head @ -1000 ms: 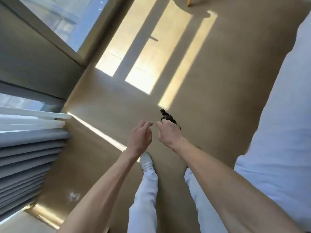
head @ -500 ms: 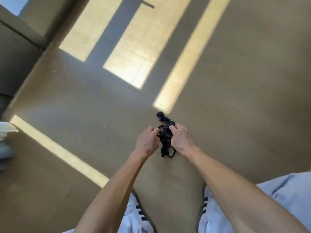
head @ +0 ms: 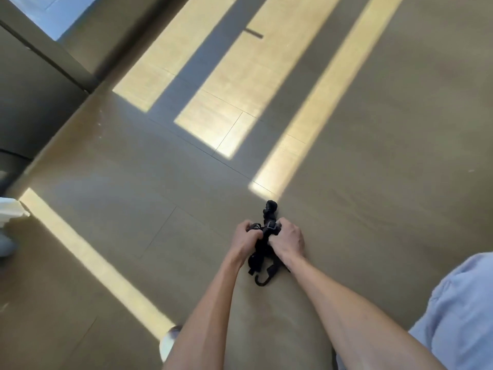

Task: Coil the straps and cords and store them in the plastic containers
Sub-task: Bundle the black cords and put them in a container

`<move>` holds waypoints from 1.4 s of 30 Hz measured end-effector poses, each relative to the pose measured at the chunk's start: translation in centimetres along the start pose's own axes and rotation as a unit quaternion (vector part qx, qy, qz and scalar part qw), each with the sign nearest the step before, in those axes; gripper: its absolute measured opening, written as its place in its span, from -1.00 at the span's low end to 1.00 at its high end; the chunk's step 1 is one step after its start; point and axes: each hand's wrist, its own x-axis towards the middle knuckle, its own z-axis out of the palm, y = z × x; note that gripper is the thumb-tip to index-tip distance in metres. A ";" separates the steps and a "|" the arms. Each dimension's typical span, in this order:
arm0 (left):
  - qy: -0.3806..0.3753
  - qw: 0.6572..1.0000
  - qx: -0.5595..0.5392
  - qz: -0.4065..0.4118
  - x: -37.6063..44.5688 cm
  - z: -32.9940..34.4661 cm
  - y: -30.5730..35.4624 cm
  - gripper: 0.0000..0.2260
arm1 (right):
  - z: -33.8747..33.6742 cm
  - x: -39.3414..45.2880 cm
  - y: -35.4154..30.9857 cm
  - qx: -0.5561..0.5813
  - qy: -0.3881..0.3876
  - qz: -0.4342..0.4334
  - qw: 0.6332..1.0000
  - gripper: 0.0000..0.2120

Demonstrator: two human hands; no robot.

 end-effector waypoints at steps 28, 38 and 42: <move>0.022 0.982 0.152 0.110 -0.3 -0.4 2.1 -0.84 | -3.6 0.0 -5.6 0.166 0.225 -0.041 0.959 -0.85; -0.072 0.992 -0.006 0.104 -2.2 -4.7 11.5 -0.85 | -0.7 -1.7 -5.4 0.079 0.031 -0.077 0.993 -0.46; -0.117 0.985 0.040 0.121 -4.0 -5.1 14.2 -0.68 | -0.3 -2.0 -8.8 0.139 0.061 -0.150 0.977 -0.63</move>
